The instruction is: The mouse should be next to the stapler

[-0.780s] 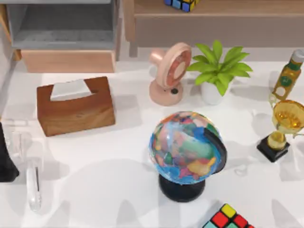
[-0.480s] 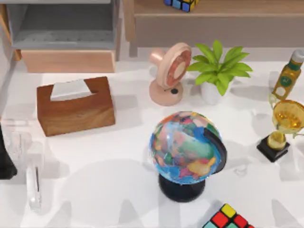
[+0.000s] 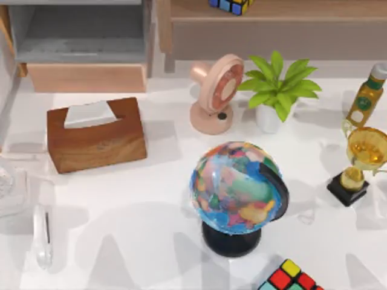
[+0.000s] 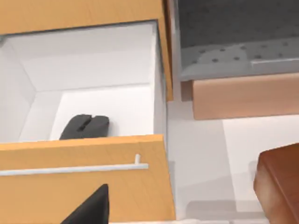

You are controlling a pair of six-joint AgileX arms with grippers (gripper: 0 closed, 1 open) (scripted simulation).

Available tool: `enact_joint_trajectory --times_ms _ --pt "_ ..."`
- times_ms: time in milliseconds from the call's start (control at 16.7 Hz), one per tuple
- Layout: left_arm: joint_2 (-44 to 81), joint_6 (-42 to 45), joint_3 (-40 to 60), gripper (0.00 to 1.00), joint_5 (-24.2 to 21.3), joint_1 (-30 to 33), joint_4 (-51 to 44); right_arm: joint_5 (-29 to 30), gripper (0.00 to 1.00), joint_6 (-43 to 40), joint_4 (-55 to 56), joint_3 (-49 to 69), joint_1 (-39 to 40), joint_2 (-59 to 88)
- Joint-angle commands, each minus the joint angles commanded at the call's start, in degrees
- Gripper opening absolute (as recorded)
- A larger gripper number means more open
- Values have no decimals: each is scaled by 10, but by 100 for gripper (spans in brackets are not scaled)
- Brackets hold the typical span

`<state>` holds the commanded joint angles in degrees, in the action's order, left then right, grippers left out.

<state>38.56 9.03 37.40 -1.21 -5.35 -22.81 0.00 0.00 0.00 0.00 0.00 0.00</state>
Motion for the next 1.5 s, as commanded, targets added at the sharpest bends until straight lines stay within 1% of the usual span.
enact_joint_trajectory --times_ms 540,720,900,1080,1200,1320,1500 --pt "633 109 588 100 -9 -90 -300 0 100 0 0 0 0 0" --pt "823 141 759 100 -11 -120 -394 0 100 0 0 0 0 0" --pt "973 171 899 100 -14 -141 -473 0 100 0 0 0 0 0" --pt "1071 196 1001 100 -18 -145 -524 0 100 0 0 0 0 0" --pt "1108 207 1044 100 -20 -142 -543 0 100 0 0 0 0 0" --pt "1123 213 1064 100 -21 -139 -549 0 100 0 0 0 0 0" --pt "1123 213 1065 100 -21 -139 -549 0 100 0 0 0 0 0"
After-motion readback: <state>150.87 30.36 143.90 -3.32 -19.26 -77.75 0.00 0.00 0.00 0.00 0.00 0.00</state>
